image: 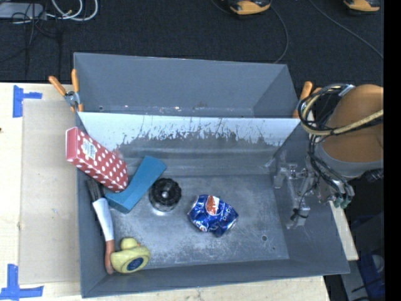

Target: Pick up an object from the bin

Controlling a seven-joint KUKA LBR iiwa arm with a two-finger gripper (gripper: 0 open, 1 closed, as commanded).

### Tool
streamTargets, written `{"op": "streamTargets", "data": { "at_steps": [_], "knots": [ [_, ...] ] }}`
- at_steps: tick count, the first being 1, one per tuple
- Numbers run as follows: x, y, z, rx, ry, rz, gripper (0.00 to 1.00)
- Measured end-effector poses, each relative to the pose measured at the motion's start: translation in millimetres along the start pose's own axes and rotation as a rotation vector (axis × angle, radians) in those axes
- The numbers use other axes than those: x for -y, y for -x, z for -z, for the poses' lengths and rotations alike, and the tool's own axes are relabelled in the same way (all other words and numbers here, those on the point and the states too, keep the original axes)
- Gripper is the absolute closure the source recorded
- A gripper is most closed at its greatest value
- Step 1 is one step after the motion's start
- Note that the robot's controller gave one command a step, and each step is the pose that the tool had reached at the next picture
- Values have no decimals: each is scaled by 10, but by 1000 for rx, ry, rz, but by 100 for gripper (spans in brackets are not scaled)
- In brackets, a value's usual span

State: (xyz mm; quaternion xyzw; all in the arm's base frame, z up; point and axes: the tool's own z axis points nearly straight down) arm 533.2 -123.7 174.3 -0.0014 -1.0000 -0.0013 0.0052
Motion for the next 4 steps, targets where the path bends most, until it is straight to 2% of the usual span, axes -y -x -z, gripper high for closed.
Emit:
{"op": "streamTargets", "data": {
  "at_steps": [1, 2, 3, 4],
  "knots": [
    [-2, 16, 45, 8, -2, 3, 0],
    [-313, 343, -521, 8, -2, 22, 0],
    [-617, 308, -962, 3, 0, 24, 0],
    [-811, 170, -837, 3, -2, -25, 0]
  ]
}}
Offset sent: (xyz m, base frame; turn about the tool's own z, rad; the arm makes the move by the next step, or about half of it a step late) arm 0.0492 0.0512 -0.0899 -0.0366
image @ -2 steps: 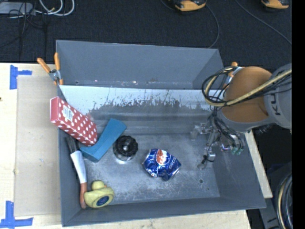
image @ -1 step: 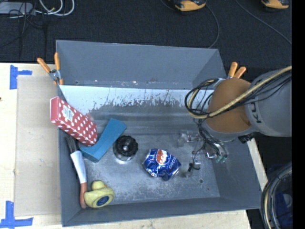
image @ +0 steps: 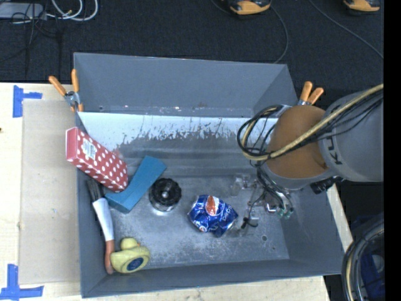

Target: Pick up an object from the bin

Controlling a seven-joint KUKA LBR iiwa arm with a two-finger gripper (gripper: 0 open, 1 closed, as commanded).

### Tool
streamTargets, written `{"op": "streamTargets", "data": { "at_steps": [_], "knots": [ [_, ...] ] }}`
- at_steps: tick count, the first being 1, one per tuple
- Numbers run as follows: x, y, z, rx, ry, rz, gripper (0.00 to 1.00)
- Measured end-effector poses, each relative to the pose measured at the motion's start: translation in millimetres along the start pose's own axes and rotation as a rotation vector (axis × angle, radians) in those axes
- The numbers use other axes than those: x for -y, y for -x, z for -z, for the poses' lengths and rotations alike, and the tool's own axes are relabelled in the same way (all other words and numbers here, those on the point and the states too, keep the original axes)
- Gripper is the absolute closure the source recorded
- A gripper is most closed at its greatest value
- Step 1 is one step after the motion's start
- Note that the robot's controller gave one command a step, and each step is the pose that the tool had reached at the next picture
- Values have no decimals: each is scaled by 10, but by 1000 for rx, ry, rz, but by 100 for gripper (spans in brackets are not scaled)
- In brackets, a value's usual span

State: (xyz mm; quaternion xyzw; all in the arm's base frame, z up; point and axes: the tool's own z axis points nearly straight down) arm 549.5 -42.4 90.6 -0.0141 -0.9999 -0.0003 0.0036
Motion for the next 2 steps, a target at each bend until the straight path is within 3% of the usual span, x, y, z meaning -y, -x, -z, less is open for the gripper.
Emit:
{"op": "streamTargets", "data": {
  "at_steps": [1, 2],
  "knots": [
    [-393, -303, -131, 1, 2, -50, 0],
    [-827, -469, -193, -4, 0, -81, 100]
  ]
}}
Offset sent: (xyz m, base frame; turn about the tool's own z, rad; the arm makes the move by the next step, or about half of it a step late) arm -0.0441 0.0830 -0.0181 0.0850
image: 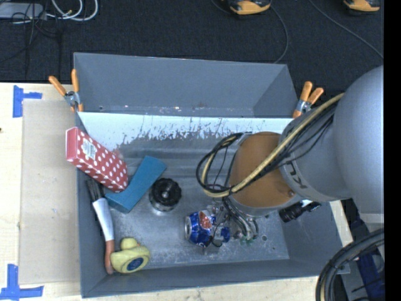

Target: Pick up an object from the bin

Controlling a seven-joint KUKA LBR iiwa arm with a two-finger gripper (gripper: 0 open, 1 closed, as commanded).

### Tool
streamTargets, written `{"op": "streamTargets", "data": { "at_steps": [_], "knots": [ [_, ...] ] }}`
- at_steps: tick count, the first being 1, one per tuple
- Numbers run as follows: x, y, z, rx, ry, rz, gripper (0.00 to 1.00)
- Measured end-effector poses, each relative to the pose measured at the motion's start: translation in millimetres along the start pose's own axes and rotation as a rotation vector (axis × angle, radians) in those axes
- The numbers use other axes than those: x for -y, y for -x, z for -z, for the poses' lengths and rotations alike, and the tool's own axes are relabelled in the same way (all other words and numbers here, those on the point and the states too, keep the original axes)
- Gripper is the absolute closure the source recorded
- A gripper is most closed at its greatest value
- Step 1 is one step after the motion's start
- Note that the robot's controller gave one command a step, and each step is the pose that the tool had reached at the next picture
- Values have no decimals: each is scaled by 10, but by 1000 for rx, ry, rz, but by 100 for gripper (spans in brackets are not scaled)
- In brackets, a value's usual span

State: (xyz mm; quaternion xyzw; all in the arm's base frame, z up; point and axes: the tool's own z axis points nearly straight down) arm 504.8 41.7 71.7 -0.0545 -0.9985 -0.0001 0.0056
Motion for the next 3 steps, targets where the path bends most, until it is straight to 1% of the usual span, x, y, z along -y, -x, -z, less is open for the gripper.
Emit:
{"op": "streamTargets", "data": {
  "at_steps": [2, 3],
  "knots": [
    [-1, 0, 0, 0, 0, 2, 100],
    [-2, -21, 484, -6, -1, -7, 100]
  ]
}}
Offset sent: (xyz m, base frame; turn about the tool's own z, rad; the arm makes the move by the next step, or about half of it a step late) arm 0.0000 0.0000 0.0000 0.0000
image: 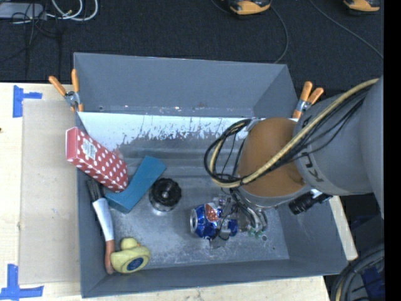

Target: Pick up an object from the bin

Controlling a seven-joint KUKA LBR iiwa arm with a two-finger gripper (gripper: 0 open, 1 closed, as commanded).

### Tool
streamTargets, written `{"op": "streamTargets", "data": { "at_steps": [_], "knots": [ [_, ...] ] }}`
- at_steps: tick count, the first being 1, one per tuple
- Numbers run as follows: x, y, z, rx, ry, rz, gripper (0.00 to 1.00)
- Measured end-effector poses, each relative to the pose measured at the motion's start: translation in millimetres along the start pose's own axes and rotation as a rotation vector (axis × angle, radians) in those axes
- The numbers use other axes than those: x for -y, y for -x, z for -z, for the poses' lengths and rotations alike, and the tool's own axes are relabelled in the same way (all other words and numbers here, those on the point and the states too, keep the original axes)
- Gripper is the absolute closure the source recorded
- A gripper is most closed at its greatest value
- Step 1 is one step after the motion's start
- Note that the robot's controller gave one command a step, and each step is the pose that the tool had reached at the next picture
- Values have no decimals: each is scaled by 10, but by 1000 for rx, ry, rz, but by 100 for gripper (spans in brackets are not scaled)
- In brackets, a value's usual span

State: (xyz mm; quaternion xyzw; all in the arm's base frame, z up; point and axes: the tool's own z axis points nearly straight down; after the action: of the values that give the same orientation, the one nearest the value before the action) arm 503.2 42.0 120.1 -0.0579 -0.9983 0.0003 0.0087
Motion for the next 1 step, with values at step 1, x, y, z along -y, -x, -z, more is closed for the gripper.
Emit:
{"op": "streamTargets", "data": {
  "at_steps": [1],
  "knots": [
    [23, 77, 355, 9, 2, -30, 100]
  ]
}}
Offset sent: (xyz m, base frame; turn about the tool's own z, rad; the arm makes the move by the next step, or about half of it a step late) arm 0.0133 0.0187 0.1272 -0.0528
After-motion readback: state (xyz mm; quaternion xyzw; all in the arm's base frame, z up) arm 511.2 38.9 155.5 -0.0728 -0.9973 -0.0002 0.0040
